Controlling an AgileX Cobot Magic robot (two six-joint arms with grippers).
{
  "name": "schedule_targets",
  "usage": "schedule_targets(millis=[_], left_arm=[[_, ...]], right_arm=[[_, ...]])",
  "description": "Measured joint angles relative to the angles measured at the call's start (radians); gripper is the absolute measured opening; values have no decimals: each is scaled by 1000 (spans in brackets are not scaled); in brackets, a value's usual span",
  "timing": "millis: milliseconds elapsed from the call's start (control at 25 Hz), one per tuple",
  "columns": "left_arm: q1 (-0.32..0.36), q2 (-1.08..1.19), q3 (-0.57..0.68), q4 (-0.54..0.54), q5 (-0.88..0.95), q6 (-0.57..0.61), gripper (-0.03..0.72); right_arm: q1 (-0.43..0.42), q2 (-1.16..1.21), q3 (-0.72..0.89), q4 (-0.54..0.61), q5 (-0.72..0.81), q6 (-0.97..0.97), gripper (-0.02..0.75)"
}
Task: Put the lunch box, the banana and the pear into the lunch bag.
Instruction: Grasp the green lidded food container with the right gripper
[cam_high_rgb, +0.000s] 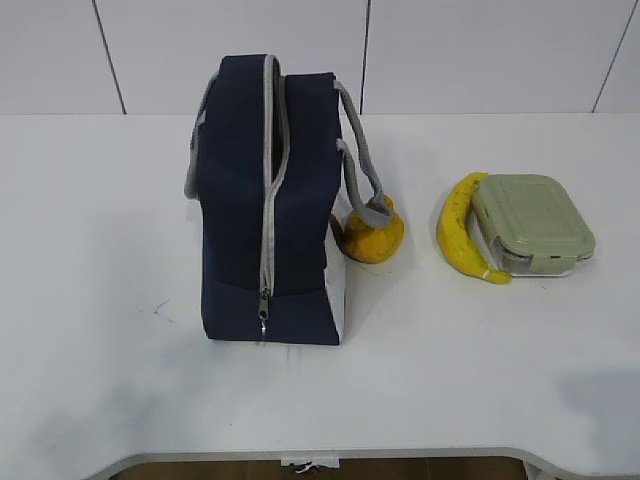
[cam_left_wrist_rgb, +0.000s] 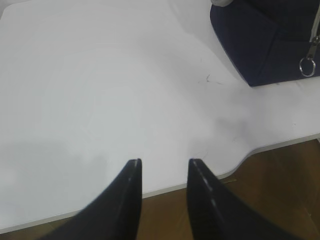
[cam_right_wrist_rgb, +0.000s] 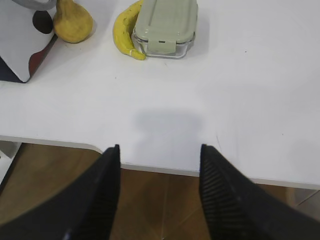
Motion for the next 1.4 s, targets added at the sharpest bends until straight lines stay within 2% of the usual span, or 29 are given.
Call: schedule_targets(millis=[880, 1240, 1400], left_arm=[[0, 0, 0, 0, 0, 0, 237], [0, 0, 0, 0, 0, 0, 237], [0, 0, 0, -3, 0, 0, 240]], right_arm=[[0, 11, 0, 35, 0, 6, 401], [0, 240, -5, 35, -24, 24, 401], [0, 452, -40, 33, -96, 31, 401]])
